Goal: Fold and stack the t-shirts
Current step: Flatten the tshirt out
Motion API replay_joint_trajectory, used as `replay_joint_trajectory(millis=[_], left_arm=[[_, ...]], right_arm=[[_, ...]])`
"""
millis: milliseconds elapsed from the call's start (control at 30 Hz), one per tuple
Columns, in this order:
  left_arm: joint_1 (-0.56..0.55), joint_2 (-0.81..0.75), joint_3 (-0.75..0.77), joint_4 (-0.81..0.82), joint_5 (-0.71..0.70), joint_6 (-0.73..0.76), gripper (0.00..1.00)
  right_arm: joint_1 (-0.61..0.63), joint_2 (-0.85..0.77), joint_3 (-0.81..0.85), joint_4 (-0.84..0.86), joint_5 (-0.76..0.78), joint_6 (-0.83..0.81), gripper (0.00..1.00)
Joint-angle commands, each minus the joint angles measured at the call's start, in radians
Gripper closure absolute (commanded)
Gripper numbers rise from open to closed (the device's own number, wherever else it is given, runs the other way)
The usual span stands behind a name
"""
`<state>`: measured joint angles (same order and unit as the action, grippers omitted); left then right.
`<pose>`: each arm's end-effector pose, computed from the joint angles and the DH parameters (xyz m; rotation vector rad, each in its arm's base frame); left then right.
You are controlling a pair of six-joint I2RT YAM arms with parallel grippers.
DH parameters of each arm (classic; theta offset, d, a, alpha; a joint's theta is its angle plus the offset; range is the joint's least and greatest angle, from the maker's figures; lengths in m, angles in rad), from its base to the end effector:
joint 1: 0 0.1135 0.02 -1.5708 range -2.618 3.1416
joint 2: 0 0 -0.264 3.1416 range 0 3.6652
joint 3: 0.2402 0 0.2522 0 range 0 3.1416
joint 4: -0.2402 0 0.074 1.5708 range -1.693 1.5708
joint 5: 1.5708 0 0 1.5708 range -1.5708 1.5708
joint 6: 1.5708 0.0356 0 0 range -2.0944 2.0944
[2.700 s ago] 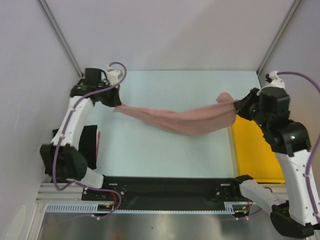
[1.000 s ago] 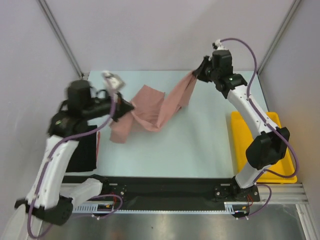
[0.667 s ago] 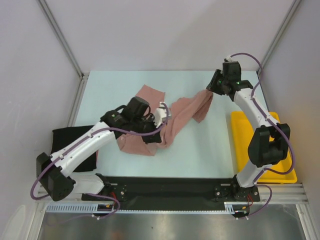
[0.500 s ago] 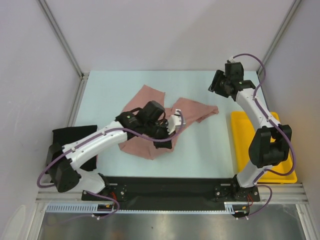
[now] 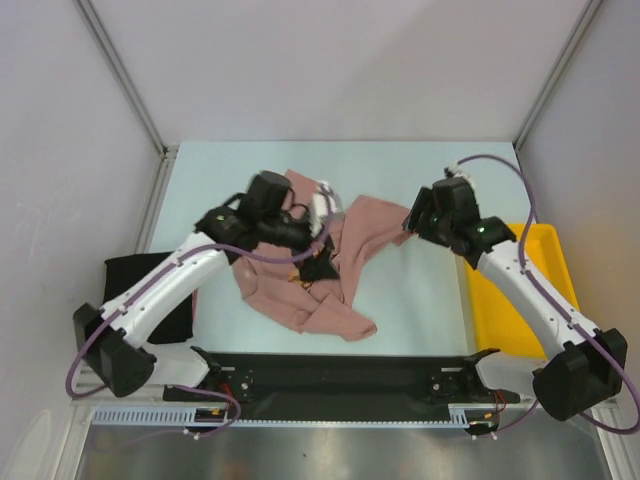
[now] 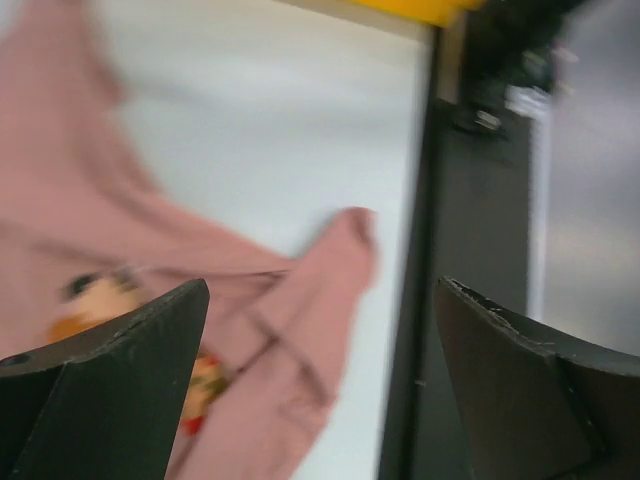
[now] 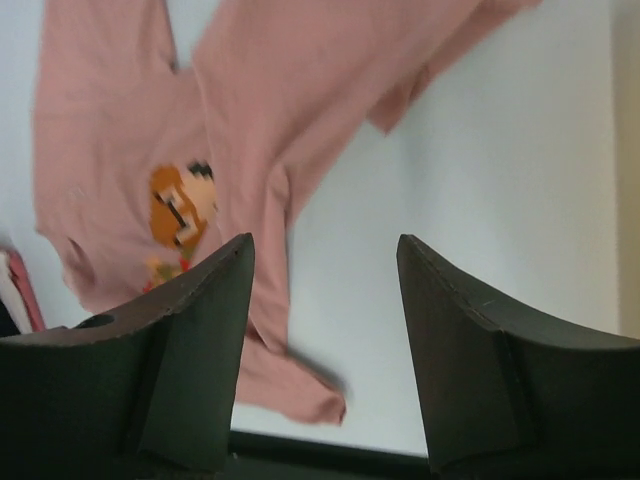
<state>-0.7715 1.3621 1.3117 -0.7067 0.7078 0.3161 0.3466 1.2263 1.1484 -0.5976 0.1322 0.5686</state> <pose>0.1892 -0.2163 0.3500 1.5023 1.7776 -1.0508 0.2509 0.0856 0.3344 0.3219 2.2392 0.3454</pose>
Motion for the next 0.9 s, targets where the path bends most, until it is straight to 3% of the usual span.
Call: replay_joint_trajectory(millis=[0,67,167,300,533,633,667,733,767,833,867], left_arm=[[0.220,-0.063,-0.034,0.137,-0.104,-0.049,0.00],[0.317,-0.041,-0.060,0.182,-0.349,-0.075,0.00],[0.409,0.054,-0.068,0.181,-0.516,-0.094,0.00],[0.537,0.233,-0.045,0.159,-0.580,-0.094,0.00],[0.554,0.457,0.012,0.115,-0.628,-0.054,0.03],[0.567,0.506,0.000,0.111,-0.613,-0.057,0.15],[0.569,0.512,-0.005,0.108,-0.607,-0.060,0.27],[0.569,0.509,-0.031,0.104,-0.561,-0.054,0.40],[0.569,0.503,-0.043,0.098,-0.539,-0.049,0.53],[0.569,0.485,-0.075,0.085,-0.505,-0.042,0.70],[0.569,0.477,-0.087,0.079,-0.478,-0.028,0.90]], right_arm=[[0.135,-0.030,-0.111,-0.008,0.085,0.164,0.35],[0.268,-0.031,-0.166,0.013,0.122,0.210,0.34],[0.427,-0.005,-0.219,0.041,0.150,0.244,0.27],[0.541,0.085,-0.242,0.058,0.139,0.263,0.26],[0.650,0.257,-0.257,0.082,0.061,0.234,0.25],[0.661,0.298,-0.282,0.122,0.012,0.231,0.26],[0.667,0.317,-0.285,0.131,0.004,0.234,0.30],[0.666,0.331,-0.303,0.143,-0.023,0.237,0.40],[0.667,0.335,-0.311,0.160,-0.032,0.238,0.57],[0.666,0.338,-0.320,0.167,-0.031,0.247,0.74],[0.658,0.335,-0.329,0.160,-0.022,0.247,0.92]])
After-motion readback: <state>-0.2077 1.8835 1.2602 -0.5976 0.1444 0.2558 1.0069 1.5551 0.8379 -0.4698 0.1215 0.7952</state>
